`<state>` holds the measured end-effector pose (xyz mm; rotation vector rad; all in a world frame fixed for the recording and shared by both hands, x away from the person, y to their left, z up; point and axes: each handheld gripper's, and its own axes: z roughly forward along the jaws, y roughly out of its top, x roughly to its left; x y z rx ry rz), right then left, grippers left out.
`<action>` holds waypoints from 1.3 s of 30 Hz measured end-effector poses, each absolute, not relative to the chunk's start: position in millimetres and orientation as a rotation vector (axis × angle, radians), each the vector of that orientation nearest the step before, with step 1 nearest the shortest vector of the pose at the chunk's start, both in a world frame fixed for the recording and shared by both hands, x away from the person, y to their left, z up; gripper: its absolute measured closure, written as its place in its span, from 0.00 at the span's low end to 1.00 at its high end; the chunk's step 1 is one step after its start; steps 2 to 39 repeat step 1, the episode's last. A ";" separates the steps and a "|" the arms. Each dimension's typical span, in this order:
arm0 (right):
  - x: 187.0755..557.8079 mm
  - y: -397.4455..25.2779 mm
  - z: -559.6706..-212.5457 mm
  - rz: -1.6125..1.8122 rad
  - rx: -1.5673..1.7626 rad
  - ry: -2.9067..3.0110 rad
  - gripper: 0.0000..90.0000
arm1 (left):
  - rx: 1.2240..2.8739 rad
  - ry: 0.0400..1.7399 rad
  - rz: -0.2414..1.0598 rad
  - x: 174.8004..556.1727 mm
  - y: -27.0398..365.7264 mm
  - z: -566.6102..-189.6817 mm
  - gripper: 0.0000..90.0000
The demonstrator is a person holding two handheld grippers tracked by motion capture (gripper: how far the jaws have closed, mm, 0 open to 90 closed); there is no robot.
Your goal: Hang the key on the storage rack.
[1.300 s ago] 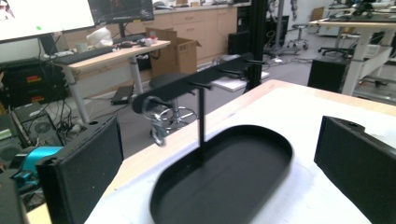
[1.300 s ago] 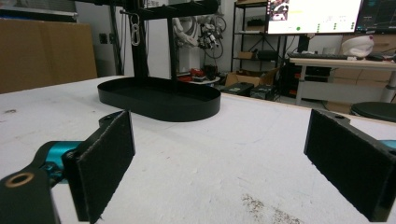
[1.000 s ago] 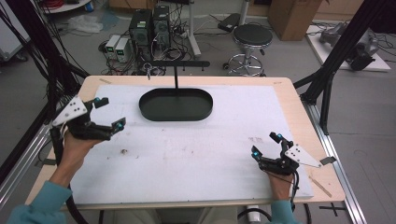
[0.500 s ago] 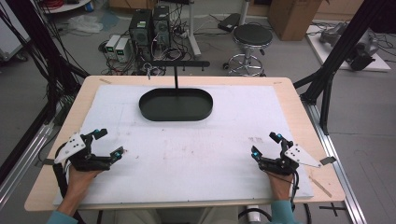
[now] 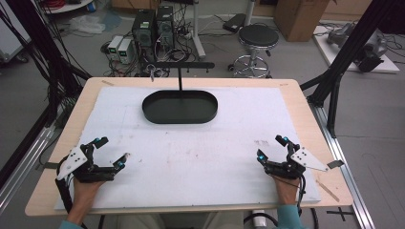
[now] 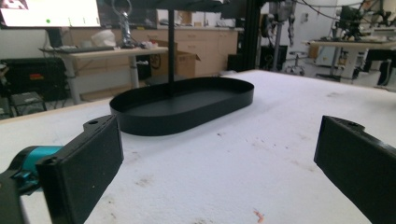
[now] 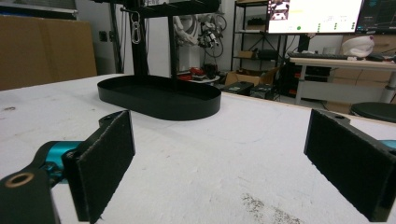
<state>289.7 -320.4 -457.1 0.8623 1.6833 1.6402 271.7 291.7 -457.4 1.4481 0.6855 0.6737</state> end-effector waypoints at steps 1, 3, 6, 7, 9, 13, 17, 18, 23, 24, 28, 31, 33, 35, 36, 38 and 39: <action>289.9 -320.5 -457.1 1.641 0.862 1.682 0.09 | 1.446 0.685 0.673 271.6 292.2 -457.4 0.02; 289.9 -320.5 -457.1 1.641 0.862 1.682 0.09 | 1.446 0.685 0.673 271.6 292.2 -457.4 0.02; 289.9 -320.5 -457.1 1.641 0.862 1.682 0.09 | 1.446 0.685 0.673 271.6 292.2 -457.4 0.02; 289.9 -320.5 -457.1 1.641 0.862 1.682 0.09 | 1.446 0.685 0.673 271.6 292.2 -457.4 0.02; 289.9 -320.5 -457.1 1.641 0.862 1.682 0.09 | 1.446 0.685 0.673 271.6 292.2 -457.4 0.02; 289.9 -320.5 -457.1 1.641 0.862 1.682 0.09 | 1.446 0.685 0.673 271.6 292.2 -457.4 0.02; 289.9 -320.5 -457.1 1.641 0.862 1.682 0.09 | 1.446 0.685 0.673 271.6 292.2 -457.4 0.02; 289.9 -320.5 -457.1 1.641 0.862 1.682 0.09 | 1.446 0.685 0.673 271.6 292.2 -457.4 0.02; 289.9 -320.5 -457.1 1.641 0.862 1.682 0.09 | 1.446 0.685 0.673 271.6 292.2 -457.4 0.02; 289.9 -320.5 -457.1 1.641 0.862 1.682 0.09 | 1.446 0.685 0.673 271.6 292.2 -457.4 0.02; 289.9 -320.5 -457.1 1.641 0.862 1.682 0.09 | 1.446 0.685 0.673 271.6 292.2 -457.4 0.02; 289.9 -320.5 -457.1 1.641 0.862 1.682 0.09 | 1.446 0.685 0.673 271.6 292.2 -457.4 0.02; 289.9 -320.5 -457.1 1.641 0.862 1.682 0.09 | 1.446 0.685 0.673 271.6 292.2 -457.4 0.02; 289.9 -320.5 -457.1 1.641 0.862 1.682 0.09 | 1.446 0.685 0.673 271.6 292.2 -457.4 0.02; 289.9 -320.5 -457.1 1.641 0.862 1.682 0.09 | 1.446 0.685 0.673 271.6 292.2 -457.4 0.02; 289.9 -320.5 -457.1 1.641 0.862 1.682 0.09 | 1.446 0.685 0.673 271.6 292.2 -457.4 0.02; 289.9 -320.5 -457.1 1.641 0.862 1.682 0.09 | 1.446 0.685 0.673 271.6 292.2 -457.4 0.02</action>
